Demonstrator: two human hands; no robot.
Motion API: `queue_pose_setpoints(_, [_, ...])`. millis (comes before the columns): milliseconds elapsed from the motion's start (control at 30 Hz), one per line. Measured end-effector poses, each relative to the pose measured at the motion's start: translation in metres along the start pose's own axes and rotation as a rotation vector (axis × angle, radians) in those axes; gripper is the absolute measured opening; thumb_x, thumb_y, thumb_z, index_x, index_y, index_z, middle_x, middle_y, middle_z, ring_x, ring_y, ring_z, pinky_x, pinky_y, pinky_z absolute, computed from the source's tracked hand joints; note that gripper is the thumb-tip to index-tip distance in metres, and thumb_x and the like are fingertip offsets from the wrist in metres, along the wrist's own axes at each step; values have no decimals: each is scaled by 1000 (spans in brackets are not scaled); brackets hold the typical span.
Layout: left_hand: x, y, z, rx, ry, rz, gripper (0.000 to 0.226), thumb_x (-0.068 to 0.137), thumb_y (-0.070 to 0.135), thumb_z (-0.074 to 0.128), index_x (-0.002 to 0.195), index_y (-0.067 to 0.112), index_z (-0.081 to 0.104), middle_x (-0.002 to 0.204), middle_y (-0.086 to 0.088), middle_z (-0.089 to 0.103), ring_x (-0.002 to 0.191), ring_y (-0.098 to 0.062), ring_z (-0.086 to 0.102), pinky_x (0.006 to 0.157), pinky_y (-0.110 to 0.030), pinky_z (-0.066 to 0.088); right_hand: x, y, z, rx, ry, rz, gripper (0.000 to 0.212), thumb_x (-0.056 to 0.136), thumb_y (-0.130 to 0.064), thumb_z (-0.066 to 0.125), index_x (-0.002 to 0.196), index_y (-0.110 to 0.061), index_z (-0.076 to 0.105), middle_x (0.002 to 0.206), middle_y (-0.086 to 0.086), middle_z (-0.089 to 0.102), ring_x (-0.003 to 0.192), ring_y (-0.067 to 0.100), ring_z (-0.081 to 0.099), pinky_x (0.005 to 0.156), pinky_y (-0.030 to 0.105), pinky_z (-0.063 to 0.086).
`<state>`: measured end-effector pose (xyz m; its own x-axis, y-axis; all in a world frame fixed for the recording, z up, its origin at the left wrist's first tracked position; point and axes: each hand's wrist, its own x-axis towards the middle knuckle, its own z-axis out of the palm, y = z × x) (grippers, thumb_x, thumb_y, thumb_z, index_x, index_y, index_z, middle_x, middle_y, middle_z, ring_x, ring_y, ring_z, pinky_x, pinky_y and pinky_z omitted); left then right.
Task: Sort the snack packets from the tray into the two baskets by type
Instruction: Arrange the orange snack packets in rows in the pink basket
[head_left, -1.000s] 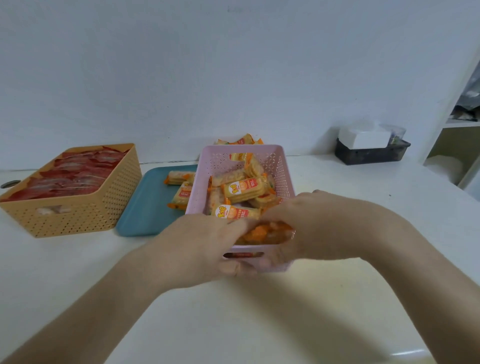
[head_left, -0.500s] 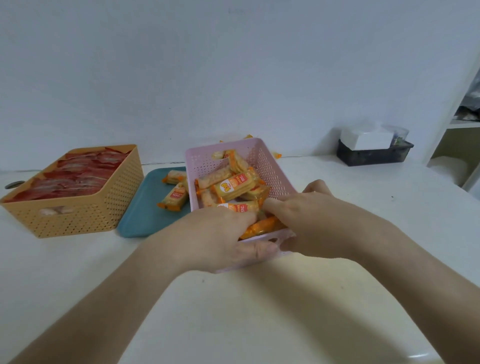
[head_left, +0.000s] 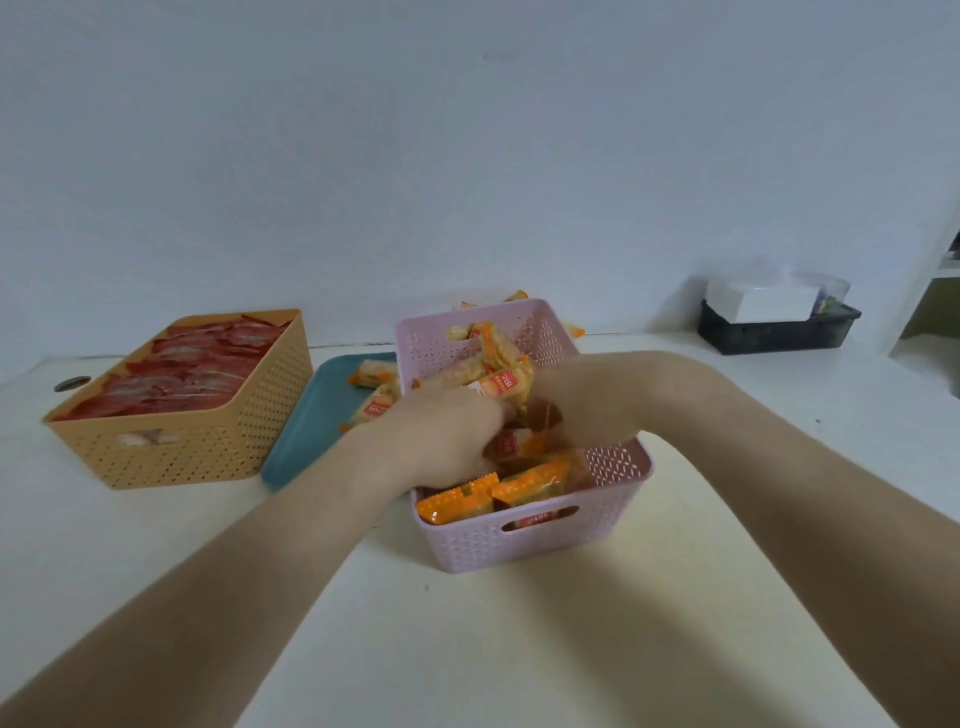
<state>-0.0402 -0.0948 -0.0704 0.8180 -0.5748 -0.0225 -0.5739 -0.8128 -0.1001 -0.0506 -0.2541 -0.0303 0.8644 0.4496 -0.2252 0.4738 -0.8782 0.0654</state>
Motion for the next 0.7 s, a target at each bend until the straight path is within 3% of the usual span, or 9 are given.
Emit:
queue_pose_setpoints(100, [1,-6,5,51,80,-11,40,82,40,60,122,32,57,103,0,67,95,-21,61,63,-30,42,-9,0,-5,24,-50,-58,19,88,-16,52,91,-16,71,83,0,67,72,19,61,64,32,52])
queue_pose_setpoints(167, [0,-9,8,35,156,1,52,80,41,62,130,35,48,112,1,66,102,-23,60,70,-33,48,-20,2,-10,77,-70,-72,17,87,-24,56,93,-24,72,87,-6,69,79,16,63,70,31,55])
queue_pose_setpoints(233, [-2,-11,8,-46,223,1,68,80,44,63,141,39,33,129,2,60,112,-22,57,81,-36,51,-30,4,-12,139,-111,-73,12,83,-37,63,88,-29,70,83,-13,67,84,14,64,74,32,56])
queue_pose_setpoints(300, [-7,-11,-1,-205,287,-17,73,79,42,64,142,46,26,133,4,55,113,-21,56,83,-32,48,-35,4,-10,127,-107,-80,15,81,-42,69,85,-28,69,73,-14,62,79,12,62,67,27,51])
queue_pose_setpoints(433, [-19,-11,-22,-302,439,-41,44,75,45,72,114,42,52,109,15,56,100,-13,55,76,-28,43,-34,7,-7,114,-83,-82,36,86,-47,63,78,-13,69,63,-6,58,66,15,56,59,25,46])
queue_pose_setpoints(500, [-26,-13,-33,-269,420,-101,42,71,55,74,102,36,52,94,14,51,87,-11,52,67,-28,36,-29,9,-11,179,-105,-45,43,91,-52,54,77,-14,70,71,-3,65,70,18,61,69,29,50])
queue_pose_setpoints(567, [-32,-14,-39,-251,360,-118,44,69,59,75,96,37,47,85,15,49,81,-11,50,61,-26,33,-17,9,-12,194,-91,-79,32,91,-44,57,79,-19,72,79,-2,72,72,12,65,71,29,52])
queue_pose_setpoints(633, [-36,-10,-38,-242,275,-96,45,68,57,76,97,38,48,82,19,50,82,-10,52,62,-26,38,-2,4,-7,147,-37,-131,10,86,-32,66,87,-24,72,80,-6,71,67,6,60,68,26,47])
queue_pose_setpoints(700, [-38,-6,-30,-224,188,-57,46,70,58,74,105,39,52,84,21,52,83,-7,54,70,-28,45,9,0,0,91,-15,-137,20,82,-21,70,101,-24,67,84,-9,66,74,11,57,72,26,47])
